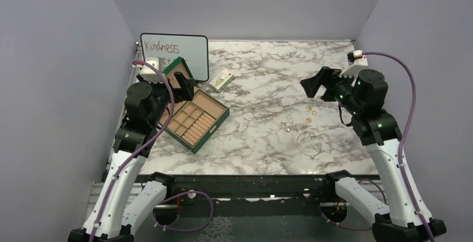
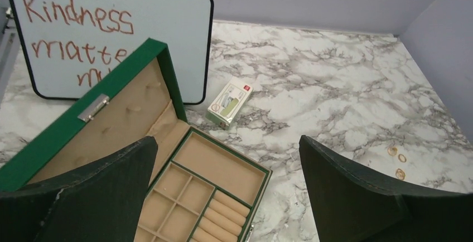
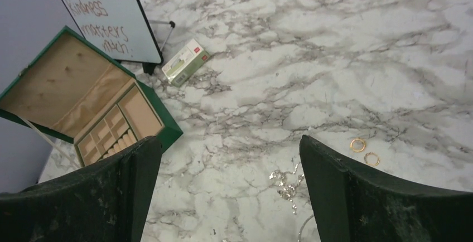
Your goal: Organize the mixed jewelry
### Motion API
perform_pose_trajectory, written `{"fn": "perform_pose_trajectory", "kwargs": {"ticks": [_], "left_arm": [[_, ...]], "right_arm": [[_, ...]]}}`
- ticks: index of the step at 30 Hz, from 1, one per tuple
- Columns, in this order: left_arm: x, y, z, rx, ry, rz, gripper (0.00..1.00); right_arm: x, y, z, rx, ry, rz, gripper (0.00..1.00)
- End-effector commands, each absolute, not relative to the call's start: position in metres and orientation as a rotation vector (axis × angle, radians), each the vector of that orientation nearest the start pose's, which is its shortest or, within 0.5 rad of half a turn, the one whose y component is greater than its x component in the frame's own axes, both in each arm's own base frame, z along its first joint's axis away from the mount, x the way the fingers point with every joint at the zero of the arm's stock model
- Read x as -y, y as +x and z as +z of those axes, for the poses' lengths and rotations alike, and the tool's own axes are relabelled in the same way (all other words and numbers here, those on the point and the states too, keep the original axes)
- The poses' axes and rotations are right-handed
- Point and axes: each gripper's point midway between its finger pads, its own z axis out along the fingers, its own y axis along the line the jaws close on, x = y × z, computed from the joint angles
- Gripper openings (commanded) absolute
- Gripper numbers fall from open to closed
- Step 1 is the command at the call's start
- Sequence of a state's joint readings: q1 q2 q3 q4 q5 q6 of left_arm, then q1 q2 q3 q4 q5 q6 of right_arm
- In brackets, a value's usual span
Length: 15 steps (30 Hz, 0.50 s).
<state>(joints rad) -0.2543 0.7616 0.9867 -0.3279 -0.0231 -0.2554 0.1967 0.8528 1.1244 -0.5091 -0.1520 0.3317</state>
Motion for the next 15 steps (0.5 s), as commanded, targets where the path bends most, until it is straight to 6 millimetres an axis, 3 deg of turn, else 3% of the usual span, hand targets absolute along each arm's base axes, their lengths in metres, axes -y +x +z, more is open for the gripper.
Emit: {"fn": "perform_pose_trajectory", "kwargs": {"ticks": [1, 6, 10, 13, 15], "left_arm": [[0.093, 0.288, 0.321, -1.702, -0.019, -0.443, 0.99], [0.091, 0.287, 0.296, -1.742, -0.069, -0.445, 0.99], [0.081, 0.290, 0.279, -1.760, -0.232, -0.453, 0.99], [0.082, 0.289, 0.269, -1.763, -0.287, -0.482, 0.99], [0.088, 0.289, 0.267, -1.750, -0.260, -0.515, 0.99]], "right_arm": [[-0.109, 0.284, 0.325, -1.868, 0.019, 0.598, 0.99], [-0.109, 0.290, 0.297, -1.963, 0.088, 0.605, 1.00], [-0.097, 0.295, 0.277, -1.972, 0.165, 0.538, 0.99], [-0.081, 0.299, 0.259, -1.975, 0.272, 0.458, 0.82], [-0.072, 0.301, 0.238, -2.001, 0.376, 0.418, 0.82]]}}
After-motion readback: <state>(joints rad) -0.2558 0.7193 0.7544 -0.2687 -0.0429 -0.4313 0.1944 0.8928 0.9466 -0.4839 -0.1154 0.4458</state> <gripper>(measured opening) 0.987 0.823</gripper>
